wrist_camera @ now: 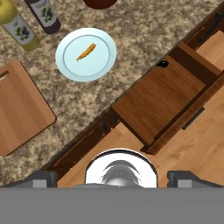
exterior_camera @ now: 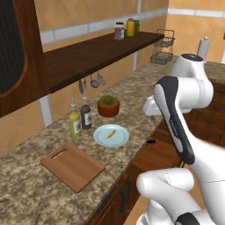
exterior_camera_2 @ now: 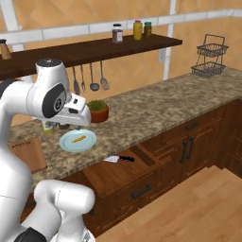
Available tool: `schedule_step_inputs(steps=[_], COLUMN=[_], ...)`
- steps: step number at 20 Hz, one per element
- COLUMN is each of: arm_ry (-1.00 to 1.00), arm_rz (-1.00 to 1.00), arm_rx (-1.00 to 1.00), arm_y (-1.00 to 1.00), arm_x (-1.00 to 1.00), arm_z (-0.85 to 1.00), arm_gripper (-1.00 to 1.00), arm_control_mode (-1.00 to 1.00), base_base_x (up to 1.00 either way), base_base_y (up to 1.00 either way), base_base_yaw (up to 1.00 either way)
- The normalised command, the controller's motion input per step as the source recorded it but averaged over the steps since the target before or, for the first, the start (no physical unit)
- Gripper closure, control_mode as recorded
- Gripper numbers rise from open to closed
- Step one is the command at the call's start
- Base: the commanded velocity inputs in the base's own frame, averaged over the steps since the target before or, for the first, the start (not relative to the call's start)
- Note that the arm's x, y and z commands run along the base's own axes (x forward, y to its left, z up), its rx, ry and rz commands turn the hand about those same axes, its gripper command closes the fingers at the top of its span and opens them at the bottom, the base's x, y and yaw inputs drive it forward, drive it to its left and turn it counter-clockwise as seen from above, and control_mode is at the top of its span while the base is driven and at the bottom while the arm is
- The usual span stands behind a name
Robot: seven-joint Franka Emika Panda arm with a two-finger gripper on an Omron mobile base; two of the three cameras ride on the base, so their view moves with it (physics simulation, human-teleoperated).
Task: Pick up the knife from the drawer and place it on the cutting board. Then place the meat from the plate to the cutting board.
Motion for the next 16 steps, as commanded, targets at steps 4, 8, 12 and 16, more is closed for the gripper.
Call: schedule_step_inputs(steps=[4, 8, 12, 16], arm_ry=[0.00, 0.00, 0.00, 0.00], arm_rz=[0.00, 0.00, 0.00, 0.00], arm_rx=[0.00, 0.00, 0.00, 0.00], arm_y=[0.00, 0.00, 0.00, 0.00], arm_x=[0.00, 0.00, 0.00, 0.00], arm_z=[0.00, 0.00, 0.00, 0.00], arm_gripper=[-1.00, -1.00, -1.00, -1.00], arm_control_mode=[1.00, 1.00, 1.00, -1.00], base_base_x=[0.18, 0.18, 0.16, 0.00], base_base_y=[0.08, 0.18, 0.12, 0.00], base_base_yaw=[0.04, 0.14, 0.16, 0.02])
